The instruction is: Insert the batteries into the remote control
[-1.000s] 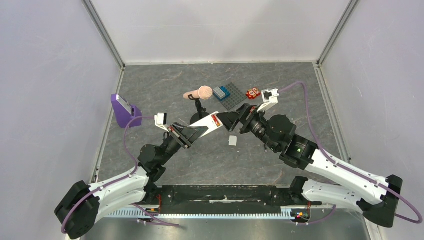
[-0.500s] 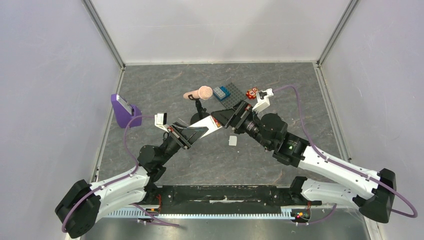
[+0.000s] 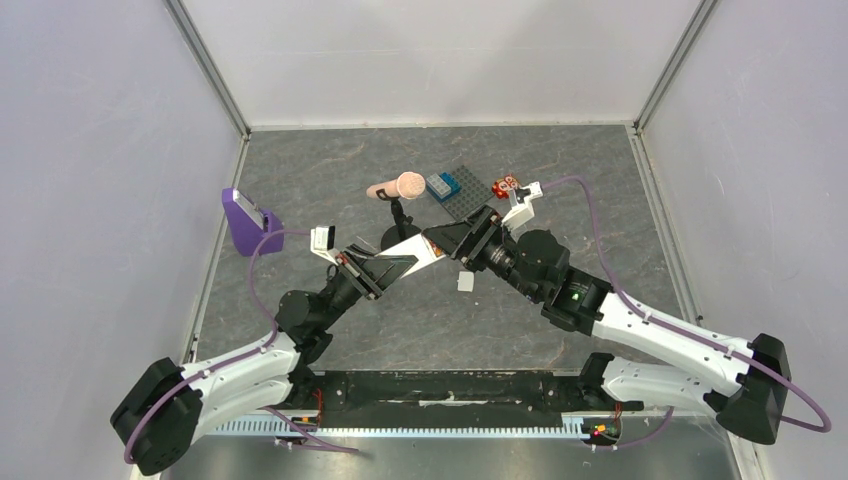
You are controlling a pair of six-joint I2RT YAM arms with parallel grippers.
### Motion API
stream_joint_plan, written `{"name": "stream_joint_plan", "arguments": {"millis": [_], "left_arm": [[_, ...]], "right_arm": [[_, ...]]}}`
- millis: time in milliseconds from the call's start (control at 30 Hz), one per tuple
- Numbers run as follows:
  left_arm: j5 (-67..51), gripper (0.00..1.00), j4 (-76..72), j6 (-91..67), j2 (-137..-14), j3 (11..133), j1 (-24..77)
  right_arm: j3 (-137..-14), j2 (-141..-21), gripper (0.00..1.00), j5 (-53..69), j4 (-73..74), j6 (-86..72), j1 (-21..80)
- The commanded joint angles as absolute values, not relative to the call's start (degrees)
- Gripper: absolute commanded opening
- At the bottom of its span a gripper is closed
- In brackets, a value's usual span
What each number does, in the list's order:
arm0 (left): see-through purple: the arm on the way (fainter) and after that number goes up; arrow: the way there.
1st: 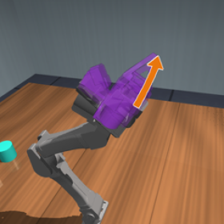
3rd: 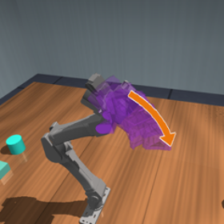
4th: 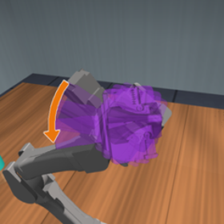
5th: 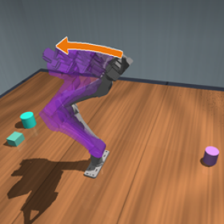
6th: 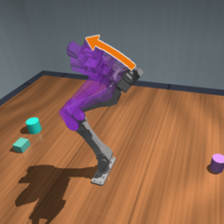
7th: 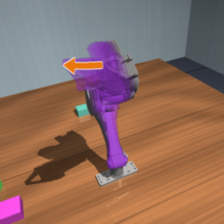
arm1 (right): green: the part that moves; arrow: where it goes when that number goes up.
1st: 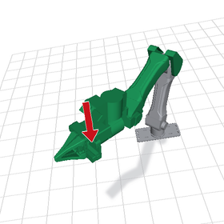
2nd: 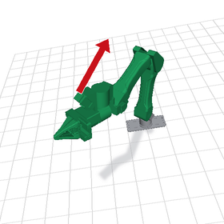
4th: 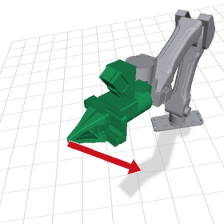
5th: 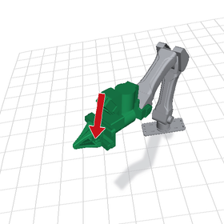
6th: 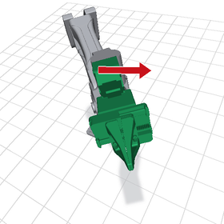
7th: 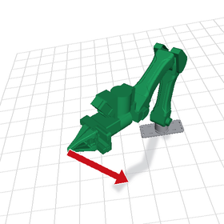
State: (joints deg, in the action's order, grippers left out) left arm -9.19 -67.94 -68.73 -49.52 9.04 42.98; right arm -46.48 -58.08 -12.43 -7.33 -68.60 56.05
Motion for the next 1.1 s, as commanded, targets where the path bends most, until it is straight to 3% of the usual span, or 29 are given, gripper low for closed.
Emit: {"name": "stream_joint_plan", "arguments": {"millis": [0, 467, 1067], "left_arm": [[-9.02, 0.02, -73.41, -67.53, -49.54, 10.72, 43.15], [-6.10, 0.02, -72.48, -73.30, -47.08, 12.36, 43.15], [-1.62, 0.02, -70.42, -82.36, -46.15, 14.05, 43.14]], "right_arm": [[-45.58, -58.23, 0.61, -12.11, -9.95, -69.47, 56.16], [-43.84, -58.83, 0.33, -10.42, -12.95, -68.33, 56.18], [-43.08, -60.34, 0.28, -14.37, -13.08, -60.72, 56.25]]}}
